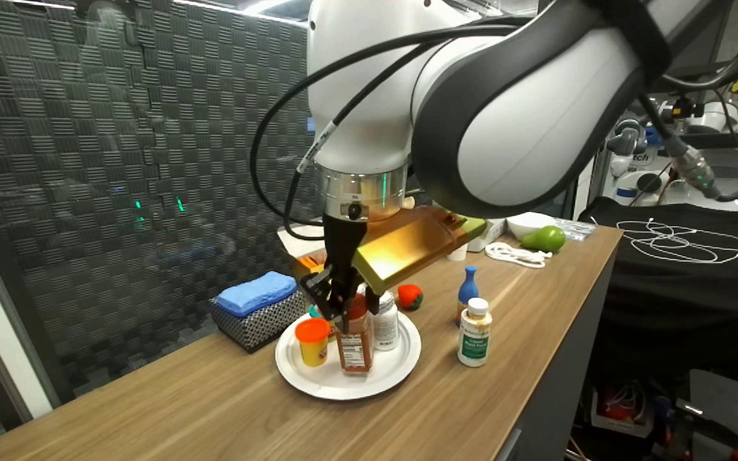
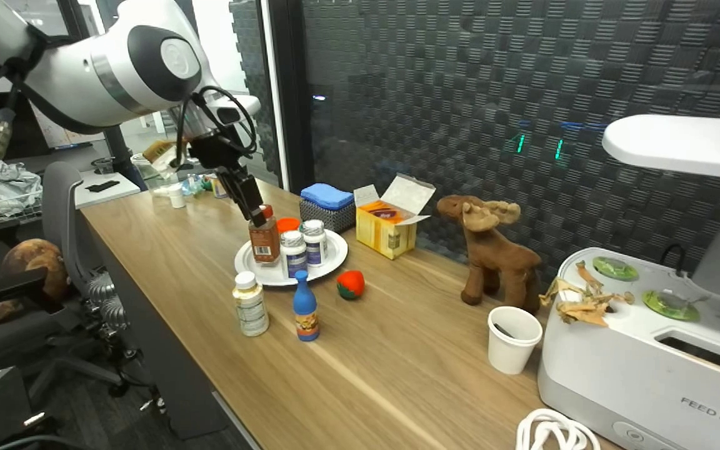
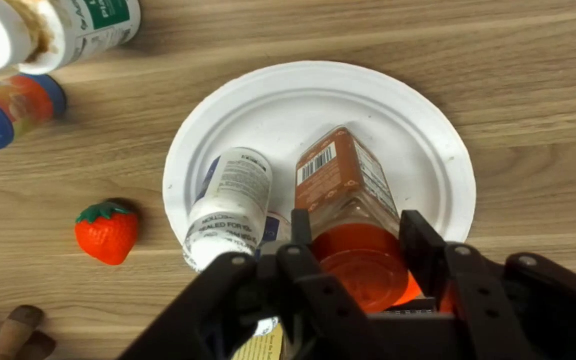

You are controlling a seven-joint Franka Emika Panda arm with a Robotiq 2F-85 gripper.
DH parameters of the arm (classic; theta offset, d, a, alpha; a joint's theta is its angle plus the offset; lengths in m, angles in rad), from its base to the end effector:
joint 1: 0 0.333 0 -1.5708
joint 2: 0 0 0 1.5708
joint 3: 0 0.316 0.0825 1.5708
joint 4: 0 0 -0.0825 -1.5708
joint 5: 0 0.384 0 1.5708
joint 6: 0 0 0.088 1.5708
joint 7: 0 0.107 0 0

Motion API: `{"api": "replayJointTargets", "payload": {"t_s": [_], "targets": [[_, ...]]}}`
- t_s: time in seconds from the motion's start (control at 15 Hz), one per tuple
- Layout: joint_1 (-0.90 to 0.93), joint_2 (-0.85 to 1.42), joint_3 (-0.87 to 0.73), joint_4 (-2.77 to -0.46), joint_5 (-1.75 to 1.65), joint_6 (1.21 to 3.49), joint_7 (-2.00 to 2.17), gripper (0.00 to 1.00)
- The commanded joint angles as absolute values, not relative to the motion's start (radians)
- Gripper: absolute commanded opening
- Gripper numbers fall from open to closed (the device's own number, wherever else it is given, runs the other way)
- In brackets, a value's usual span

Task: Put the bottles and orange plushie around the white plate on the white plate

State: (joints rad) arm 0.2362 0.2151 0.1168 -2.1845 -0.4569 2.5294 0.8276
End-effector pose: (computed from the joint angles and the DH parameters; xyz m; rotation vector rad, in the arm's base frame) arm 0.5323 0.2003 0.3023 2.9690 -0.1789 0.3821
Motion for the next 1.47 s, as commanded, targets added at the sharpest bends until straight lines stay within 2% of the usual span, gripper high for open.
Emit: {"api": "replayJointTargets", "payload": {"t_s": [0.0, 1.13, 1.2, 1.27, 1.33, 1.4], "targets": [[0.239, 0.22, 0.085, -2.183, -0.453, 2.58, 0.806, 0.23], [0.277, 0.313, -0.008, -2.114, -0.466, 2.689, 0.832, 0.23], [0.281, 0.314, -0.011, -2.111, -0.469, 2.68, 0.827, 0.27], [0.289, 0.312, -0.015, -2.109, -0.477, 2.663, 0.827, 0.73], [0.298, 0.304, -0.02, -2.109, -0.49, 2.647, 0.831, 0.74], [0.305, 0.295, -0.024, -2.113, -0.5, 2.633, 0.835, 0.79]]}}
